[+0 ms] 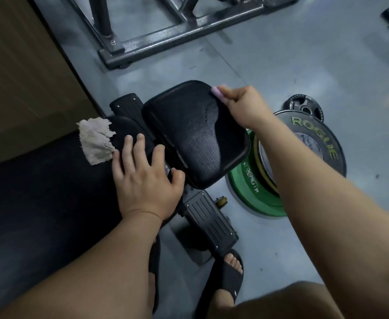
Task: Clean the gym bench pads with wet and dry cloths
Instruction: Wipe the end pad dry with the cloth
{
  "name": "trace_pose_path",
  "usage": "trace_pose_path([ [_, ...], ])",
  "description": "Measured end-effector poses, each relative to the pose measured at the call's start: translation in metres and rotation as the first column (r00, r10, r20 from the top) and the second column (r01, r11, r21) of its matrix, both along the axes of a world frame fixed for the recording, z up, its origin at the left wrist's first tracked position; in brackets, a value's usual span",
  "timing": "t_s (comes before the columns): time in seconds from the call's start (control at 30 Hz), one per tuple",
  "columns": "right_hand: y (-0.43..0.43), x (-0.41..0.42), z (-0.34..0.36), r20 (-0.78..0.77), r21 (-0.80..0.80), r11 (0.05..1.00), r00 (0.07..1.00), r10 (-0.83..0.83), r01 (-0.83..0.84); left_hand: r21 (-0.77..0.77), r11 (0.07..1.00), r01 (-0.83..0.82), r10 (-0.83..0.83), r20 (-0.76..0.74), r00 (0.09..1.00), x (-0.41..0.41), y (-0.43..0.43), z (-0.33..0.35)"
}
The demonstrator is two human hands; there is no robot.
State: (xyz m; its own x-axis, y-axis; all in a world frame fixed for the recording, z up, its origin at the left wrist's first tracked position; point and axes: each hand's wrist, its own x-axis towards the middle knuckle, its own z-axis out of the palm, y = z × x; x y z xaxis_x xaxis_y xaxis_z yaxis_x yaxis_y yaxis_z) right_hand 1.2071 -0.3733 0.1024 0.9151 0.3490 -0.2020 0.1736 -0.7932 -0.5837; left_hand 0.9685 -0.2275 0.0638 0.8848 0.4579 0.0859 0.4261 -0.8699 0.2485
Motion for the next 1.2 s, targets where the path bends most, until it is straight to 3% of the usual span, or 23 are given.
trace_pose_path([
  [0.13, -0.035, -0.051, 0.006, 0.118, -0.086, 0.996, 0.993, -0.025, 0.035, -0.018, 1.0, 0.001, 0.0, 0.026, 1.0, -0.001, 0.001, 0.0],
  [0.23, -0.059, -0.101, 0.004, 0.333, -0.182, 0.972, 0.92, 0.206, -0.151, -0.04, 0.999, 0.0, 0.001, 0.038, 0.999, -0.002, 0.002, 0.001],
  [0.3, -0.072, -0.118, 0.001, 0.387, -0.237, 0.944, 0.869, 0.309, -0.23, -0.049, 0.999, 0.001, 0.001, 0.032, 0.999, -0.002, 0.002, 0.003],
  [0.57, -0.045, -0.086, 0.008, 0.398, -0.112, 0.98, 0.896, 0.198, -0.167, -0.074, 0.997, -0.005, 0.008, 0.043, 0.999, -0.002, 0.002, 0.003],
  [0.8, -0.004, -0.015, 0.006, 0.341, -0.275, 0.948, 0.907, 0.249, -0.157, -0.061, 0.998, -0.004, 0.005, 0.031, 1.0, 0.0, 0.003, 0.001],
  [0.9, -0.02, -0.05, 0.01, 0.401, -0.169, 0.939, 0.849, 0.343, -0.3, -0.064, 0.998, -0.004, 0.005, 0.021, 1.0, -0.001, 0.003, 0.002],
  [1.0, -0.04, -0.101, 0.013, 0.341, -0.117, 0.838, 0.771, 0.537, -0.532, -0.068, 0.998, -0.007, 0.008, 0.02, 1.0, -0.001, 0.003, 0.002],
  [1.07, -0.048, -0.106, 0.012, 0.341, -0.168, 0.776, 0.703, 0.624, -0.607, -0.074, 0.997, -0.005, 0.008, 0.031, 1.0, -0.001, 0.003, 0.002],
  [1.13, -0.041, -0.085, 0.012, 0.358, -0.209, 0.792, 0.709, 0.608, -0.574, -0.073, 0.997, -0.004, 0.007, 0.031, 0.999, -0.002, 0.003, 0.002],
  [1.2, -0.021, -0.054, 0.011, 0.412, -0.209, 0.884, 0.783, 0.467, -0.417, -0.071, 0.997, -0.009, 0.01, 0.024, 1.0, -0.002, 0.003, 0.003],
])
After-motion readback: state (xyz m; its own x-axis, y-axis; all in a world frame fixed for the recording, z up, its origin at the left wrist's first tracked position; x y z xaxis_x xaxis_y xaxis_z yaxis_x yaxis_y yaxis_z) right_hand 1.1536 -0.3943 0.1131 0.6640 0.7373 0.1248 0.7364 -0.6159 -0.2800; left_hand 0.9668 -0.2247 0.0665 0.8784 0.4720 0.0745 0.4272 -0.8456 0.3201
